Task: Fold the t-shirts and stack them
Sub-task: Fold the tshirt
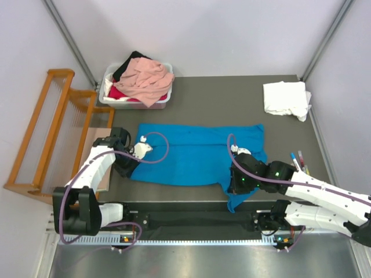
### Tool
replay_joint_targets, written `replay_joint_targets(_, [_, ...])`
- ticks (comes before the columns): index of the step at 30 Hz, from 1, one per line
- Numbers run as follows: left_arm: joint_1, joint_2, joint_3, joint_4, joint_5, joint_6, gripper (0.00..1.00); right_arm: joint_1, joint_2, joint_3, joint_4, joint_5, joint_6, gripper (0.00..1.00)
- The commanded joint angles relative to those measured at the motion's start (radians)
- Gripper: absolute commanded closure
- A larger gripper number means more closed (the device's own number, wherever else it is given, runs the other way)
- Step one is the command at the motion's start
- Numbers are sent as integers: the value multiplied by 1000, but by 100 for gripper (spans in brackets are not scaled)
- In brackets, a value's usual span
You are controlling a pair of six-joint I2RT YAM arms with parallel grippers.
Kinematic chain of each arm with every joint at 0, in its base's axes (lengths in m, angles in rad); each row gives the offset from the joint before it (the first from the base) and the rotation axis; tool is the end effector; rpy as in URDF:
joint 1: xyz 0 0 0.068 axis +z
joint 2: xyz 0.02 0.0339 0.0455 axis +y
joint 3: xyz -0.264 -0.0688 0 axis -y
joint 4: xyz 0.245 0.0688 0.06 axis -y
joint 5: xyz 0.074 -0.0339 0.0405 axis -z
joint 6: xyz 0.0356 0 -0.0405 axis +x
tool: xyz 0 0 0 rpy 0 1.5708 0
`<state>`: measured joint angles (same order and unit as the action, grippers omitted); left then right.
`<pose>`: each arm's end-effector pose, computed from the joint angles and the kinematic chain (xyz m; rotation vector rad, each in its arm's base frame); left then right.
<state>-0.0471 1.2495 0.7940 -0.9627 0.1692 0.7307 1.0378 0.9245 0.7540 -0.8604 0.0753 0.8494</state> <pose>0.1991 -0.0154 0.2023 1.1314 2.7107 -0.1594 0.0881 0.1441 0.2479 -0.2270 2.7036 0.5478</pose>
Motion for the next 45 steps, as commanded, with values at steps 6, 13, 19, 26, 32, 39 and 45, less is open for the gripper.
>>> replay_joint_targets(6, [0, -85, 1, -235, -3, 92, 84, 19, -99, 8, -103, -106, 50, 100])
replay_joint_targets(13, [0, -47, 59, -121, -14, 50, 84, -2, -6, 116, -104, -5, -18, 100])
replay_joint_targets(19, [1, 82, 169, 85, -20, -22, 85, -158, 80, 182, -22, 0, -142, 100])
replay_joint_targets(26, [6, 284, 310, 191, -53, -74, 86, -321, 140, 226, 37, -8, -268, 100])
replay_joint_targets(32, [4, 386, 366, 225, -62, -88, 86, -423, 186, 217, 99, -12, -329, 100])
replay_joint_targets(39, [4, 438, 375, 262, -53, -112, 86, -473, 308, 205, 193, -23, -378, 100])
replay_joint_targets(45, [1, 443, 337, 300, -45, -143, 81, -522, 464, 215, 297, -46, -400, 100])
